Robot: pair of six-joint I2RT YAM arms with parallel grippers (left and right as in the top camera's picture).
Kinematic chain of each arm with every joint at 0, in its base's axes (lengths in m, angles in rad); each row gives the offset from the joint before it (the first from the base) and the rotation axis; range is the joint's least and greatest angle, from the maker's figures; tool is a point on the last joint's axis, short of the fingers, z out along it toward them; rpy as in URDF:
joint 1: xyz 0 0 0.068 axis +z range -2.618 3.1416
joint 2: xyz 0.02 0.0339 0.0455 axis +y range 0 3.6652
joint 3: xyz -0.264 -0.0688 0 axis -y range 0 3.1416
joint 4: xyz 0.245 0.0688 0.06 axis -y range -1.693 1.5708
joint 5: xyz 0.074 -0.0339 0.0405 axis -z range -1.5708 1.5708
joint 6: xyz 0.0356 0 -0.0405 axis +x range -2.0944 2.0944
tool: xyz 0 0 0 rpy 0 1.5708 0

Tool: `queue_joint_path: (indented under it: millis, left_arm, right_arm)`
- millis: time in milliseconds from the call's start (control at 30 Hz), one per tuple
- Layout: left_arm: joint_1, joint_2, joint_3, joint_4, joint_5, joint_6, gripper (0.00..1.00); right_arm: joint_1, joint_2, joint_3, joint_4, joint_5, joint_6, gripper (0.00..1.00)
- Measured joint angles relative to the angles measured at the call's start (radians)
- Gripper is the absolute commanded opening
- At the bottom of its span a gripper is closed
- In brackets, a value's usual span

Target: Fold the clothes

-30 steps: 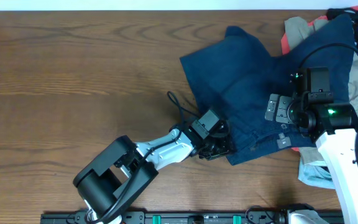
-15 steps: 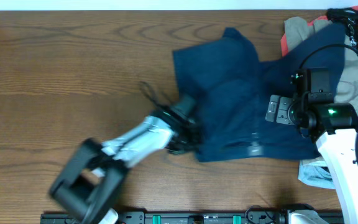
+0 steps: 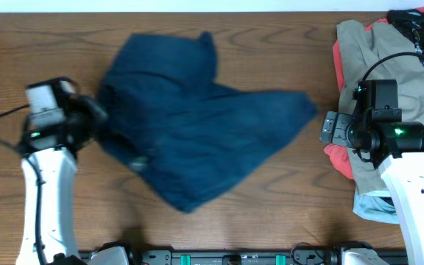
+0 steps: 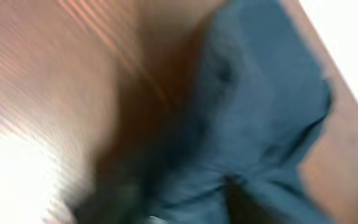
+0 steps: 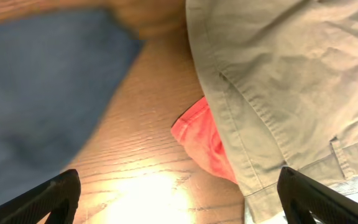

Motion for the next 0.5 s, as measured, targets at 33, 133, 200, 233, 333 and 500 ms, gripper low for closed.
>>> queue_joint_path:
  millis: [33,133,200,233,333,500]
  left_arm:
    - [0.021,-0.002,0.004,-0.008,0.023,0.002,0.98]
    - [0.032,-0.003,0.007,-0.121,0.085,0.007,0.98]
    - [0.014,-0.003,0.006,-0.242,0.114,0.009,0.98]
    - [0.000,-0.003,0.005,-0.298,0.125,0.009,0.98]
    - [-0.060,0.003,0.003,-0.435,0.142,0.010,0.98]
    - [-0.207,0.015,-0.058,-0.485,0.161,0.010,0.98]
  right_arm:
    - [0.000,0.000,0.000,0.001,-0.005,0.000,0.99]
    - [0.000,0.000,0.000,0.007,-0.026,0.000,0.99]
    - [0.000,0.000,0.000,0.013,-0.046,0.000,0.99]
    - [0.000,0.000,0.000,0.016,-0.057,-0.001,0.99]
    - [0.000,0.016,-0.001,0.029,-0.110,-0.013,0.99]
    - [0.001,0.109,-0.001,0.042,-0.212,-0.035,0.99]
